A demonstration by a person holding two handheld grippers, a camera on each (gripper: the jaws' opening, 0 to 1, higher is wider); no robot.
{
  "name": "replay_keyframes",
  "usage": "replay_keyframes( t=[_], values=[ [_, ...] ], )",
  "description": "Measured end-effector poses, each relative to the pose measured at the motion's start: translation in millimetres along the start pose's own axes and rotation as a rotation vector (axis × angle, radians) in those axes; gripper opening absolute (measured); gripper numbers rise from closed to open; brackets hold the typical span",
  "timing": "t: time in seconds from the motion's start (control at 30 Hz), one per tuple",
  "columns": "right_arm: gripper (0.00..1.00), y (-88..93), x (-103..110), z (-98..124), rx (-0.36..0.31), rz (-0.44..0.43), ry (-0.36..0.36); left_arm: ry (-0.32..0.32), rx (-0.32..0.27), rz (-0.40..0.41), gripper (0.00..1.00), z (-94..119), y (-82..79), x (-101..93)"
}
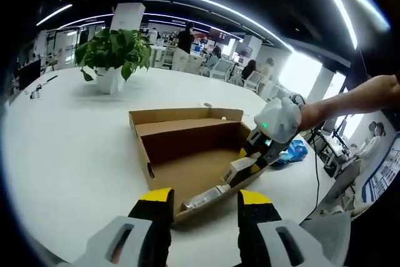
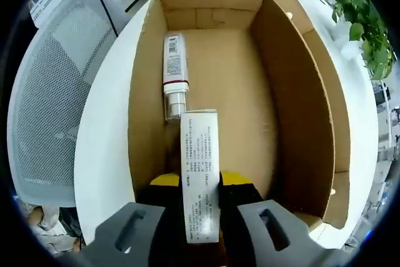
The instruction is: Operate the shoe box by opening the lid, removing the specified soft item, and placing it in the target area until the item is outside and the box remains undamaged.
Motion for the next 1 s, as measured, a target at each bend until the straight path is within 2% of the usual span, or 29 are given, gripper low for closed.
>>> replay_keyframes(
  t=[0.13, 0.3, 0.67, 0.83, 1.0],
  values=[
    [0.18, -3.3, -3.8, 6.4, -0.024, -0.011, 0.018, -0.001, -0.008, 0.002, 0.41, 1.6, -1.8, -0.8],
    [0.18, -13.0, -8.8, 23.1, -0.084, -0.059, 0.034, 0.001, -0.015, -0.001, 0.41, 2.0, -4.6, -3.6],
    [0.18, -25.6, -19.3, 63.7, -0.134, -0.044, 0.103, 0.015, -0.022, -0.009, 0.41, -0.7, -8.0, -8.1],
    [0.18, -33.4, -22.0, 93.7, -0.169, -0.028, 0.144, 0.018, -0.023, -0.014, 0.41, -1.6, -10.0, -8.5],
    [0.18, -31.6, -23.6, 120.1, -0.191, -0.025, 0.182, 0.024, -0.025, -0.022, 0.41, -4.0, -11.8, -10.9]
  ],
)
Point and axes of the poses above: the point that each gripper's makers call its tool centre point, and the gripper's own axes: z roughly backward along the fingers, x roughly to its left, y roughly out of its underside, the point moved 6 cm from there along z, roughly backward along the fingers, and after that the axes turned 1 degree about -y, right-handed, at the moved point
